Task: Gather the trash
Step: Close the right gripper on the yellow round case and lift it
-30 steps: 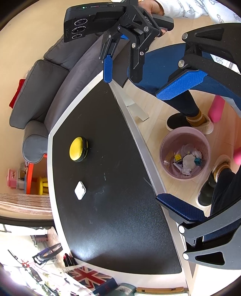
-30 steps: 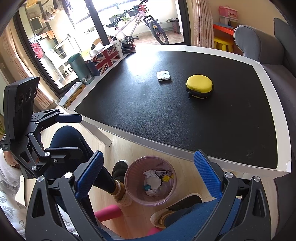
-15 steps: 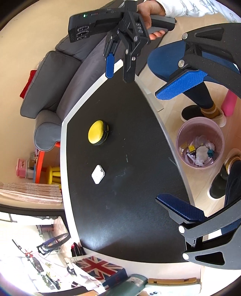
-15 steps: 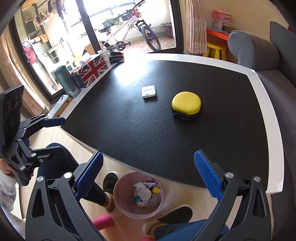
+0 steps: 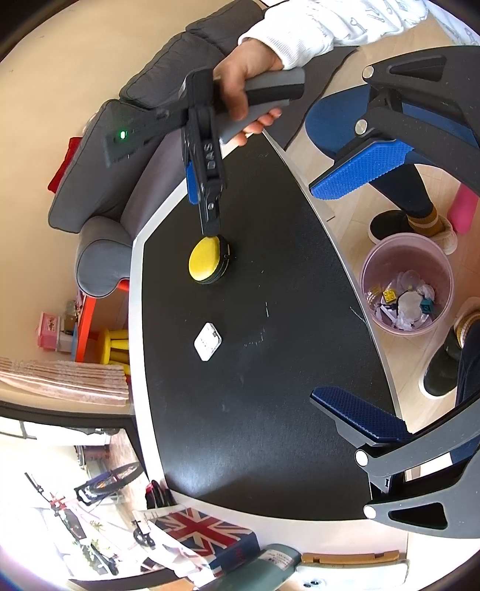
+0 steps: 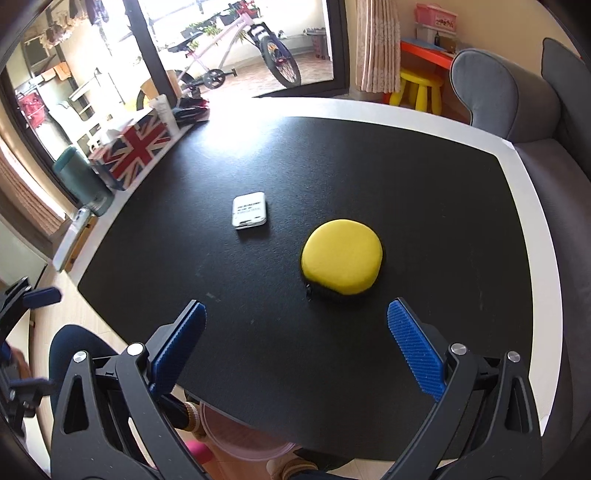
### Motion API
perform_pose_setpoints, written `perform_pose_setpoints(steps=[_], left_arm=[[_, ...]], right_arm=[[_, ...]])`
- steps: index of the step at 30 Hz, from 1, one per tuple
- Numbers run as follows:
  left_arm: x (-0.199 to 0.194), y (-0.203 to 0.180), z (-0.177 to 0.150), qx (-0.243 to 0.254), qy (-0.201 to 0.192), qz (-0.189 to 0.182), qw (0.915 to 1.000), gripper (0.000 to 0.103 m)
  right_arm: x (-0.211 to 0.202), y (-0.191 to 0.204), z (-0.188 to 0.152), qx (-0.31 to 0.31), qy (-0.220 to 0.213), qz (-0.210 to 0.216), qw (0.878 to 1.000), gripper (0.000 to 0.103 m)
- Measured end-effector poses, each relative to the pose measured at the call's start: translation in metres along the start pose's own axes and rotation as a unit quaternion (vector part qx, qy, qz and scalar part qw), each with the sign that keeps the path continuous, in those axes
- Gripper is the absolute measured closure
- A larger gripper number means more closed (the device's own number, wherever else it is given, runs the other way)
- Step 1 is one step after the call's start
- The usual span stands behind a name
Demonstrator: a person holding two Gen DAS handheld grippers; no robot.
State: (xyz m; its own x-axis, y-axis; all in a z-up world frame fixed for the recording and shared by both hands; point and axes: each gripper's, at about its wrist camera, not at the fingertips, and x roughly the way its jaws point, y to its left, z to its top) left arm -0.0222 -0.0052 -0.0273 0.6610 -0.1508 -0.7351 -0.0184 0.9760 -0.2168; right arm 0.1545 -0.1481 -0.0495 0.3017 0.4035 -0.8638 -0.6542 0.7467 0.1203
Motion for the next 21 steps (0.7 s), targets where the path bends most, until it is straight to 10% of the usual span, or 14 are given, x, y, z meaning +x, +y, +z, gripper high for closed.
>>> perform_pose_setpoints(steps=[21], left_arm=[[0.006, 0.011, 0.003, -0.014, 0.005, -0.001, 0.9999, 0.006]], right_arm=[[0.099, -0.029, 0.035, 0.056, 0.121, -0.041, 0.99, 0.006]])
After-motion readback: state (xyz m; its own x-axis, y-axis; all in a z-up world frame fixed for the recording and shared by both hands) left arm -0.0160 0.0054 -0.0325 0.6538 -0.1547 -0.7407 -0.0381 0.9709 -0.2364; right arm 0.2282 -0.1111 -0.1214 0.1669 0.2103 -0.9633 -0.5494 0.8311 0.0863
